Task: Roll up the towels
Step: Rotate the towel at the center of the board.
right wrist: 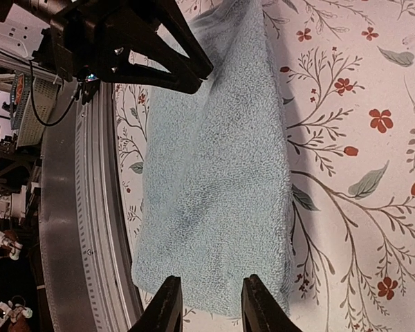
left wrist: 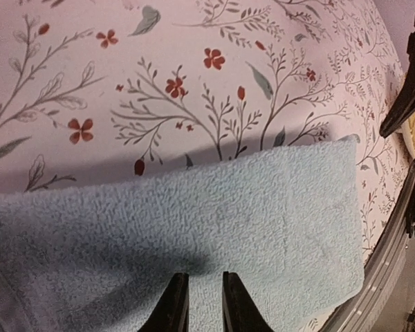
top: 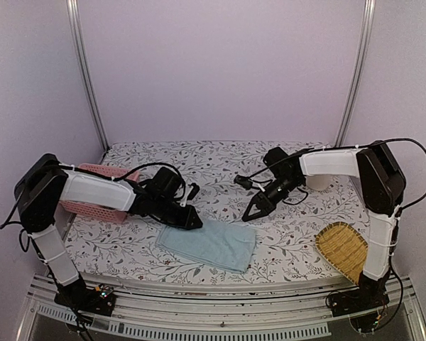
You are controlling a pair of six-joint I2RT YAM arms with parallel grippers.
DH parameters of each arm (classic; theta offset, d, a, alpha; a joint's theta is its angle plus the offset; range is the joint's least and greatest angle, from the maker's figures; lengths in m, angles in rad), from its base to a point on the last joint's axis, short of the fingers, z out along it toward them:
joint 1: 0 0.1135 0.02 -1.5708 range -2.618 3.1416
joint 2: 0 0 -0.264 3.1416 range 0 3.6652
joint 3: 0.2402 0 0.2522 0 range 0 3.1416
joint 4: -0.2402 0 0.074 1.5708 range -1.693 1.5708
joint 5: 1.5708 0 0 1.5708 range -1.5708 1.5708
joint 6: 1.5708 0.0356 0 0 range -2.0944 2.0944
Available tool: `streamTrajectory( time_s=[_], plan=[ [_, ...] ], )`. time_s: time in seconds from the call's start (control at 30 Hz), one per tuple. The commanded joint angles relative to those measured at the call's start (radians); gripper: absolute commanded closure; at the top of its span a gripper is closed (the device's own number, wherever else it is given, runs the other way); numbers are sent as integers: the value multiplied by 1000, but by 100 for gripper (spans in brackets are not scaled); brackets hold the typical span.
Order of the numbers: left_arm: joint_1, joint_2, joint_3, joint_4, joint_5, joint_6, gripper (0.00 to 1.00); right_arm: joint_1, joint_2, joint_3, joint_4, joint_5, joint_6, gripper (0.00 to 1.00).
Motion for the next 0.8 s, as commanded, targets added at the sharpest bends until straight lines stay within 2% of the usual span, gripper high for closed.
streamTrajectory(
  time_s=[0.0, 0.13, 0.33, 0.43, 0.53, 0.63, 0.77],
  plan=[
    [11, -25, -76, 14, -45, -41, 81, 32, 84, 8, 33, -43, -2, 69],
    [41, 5, -83, -29, -77, -53, 81, 72, 112, -32, 78, 55, 20, 71],
    [69, 83, 40, -166, -181, 33, 81, 78, 104, -101, 98, 155, 47, 76],
    [97, 152, 133, -189, -190, 88, 81, 79, 83, -131, 73, 136, 40, 80],
    [110, 269, 253, -175, -143, 158, 81, 86, 55, -149, 19, 51, 5, 80],
    [109, 363, 426, -186, -60, 208, 81, 94, 36, -166, -36, -56, -68, 76],
    [95, 364, 522, -202, -19, 243, 79, 72, -25, -158, -29, -38, -77, 68]
  ],
)
